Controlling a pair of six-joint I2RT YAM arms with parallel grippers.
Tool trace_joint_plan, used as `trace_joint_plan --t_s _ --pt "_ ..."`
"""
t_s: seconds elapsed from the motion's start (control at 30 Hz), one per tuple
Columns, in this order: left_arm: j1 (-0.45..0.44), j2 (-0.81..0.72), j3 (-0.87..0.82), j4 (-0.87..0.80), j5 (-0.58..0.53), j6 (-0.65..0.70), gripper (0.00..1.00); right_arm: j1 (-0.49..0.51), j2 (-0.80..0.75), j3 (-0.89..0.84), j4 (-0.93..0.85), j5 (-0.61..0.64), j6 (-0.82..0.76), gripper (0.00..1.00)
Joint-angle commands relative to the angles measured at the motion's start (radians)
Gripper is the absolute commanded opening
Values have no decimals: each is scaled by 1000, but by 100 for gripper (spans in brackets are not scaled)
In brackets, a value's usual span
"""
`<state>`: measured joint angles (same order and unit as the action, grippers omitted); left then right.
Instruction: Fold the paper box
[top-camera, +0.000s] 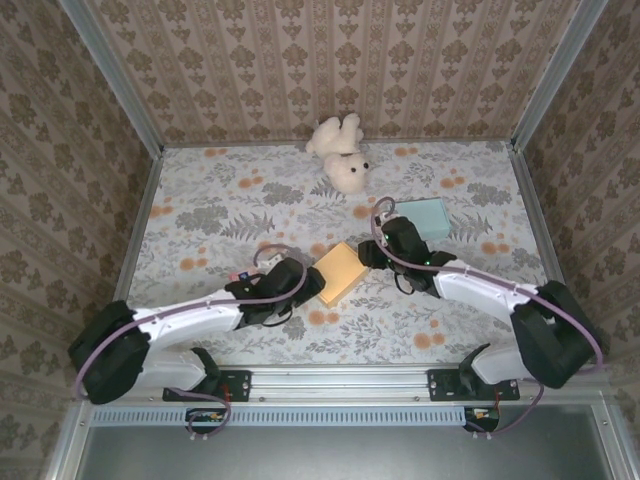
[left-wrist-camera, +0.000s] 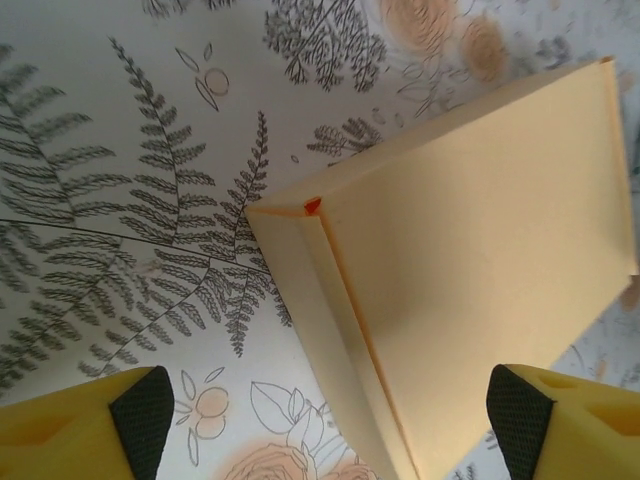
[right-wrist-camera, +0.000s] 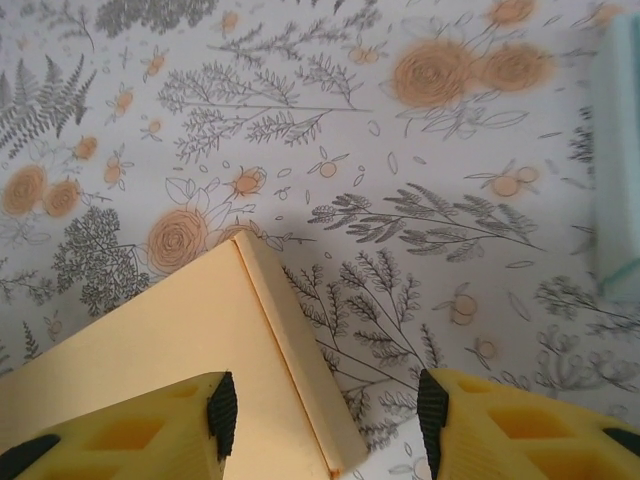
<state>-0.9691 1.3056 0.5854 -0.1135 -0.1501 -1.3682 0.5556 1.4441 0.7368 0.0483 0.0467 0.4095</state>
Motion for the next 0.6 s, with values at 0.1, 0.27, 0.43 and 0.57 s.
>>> trace_joint_plan --t_s 0.1,0.27,0.43,0.57 --pt "-3 99 67 70 32 -31 81 -36 121 72 9 -108 -34 55" --pt "10 138 77 90 33 -29 79 -57 182 88 26 -152 -39 55" --pt "23 164 87 107 44 -20 73 -60 213 76 69 -224 -41 55" --pt "26 173 95 102 34 -11 73 -60 207 61 94 -271 -36 55"
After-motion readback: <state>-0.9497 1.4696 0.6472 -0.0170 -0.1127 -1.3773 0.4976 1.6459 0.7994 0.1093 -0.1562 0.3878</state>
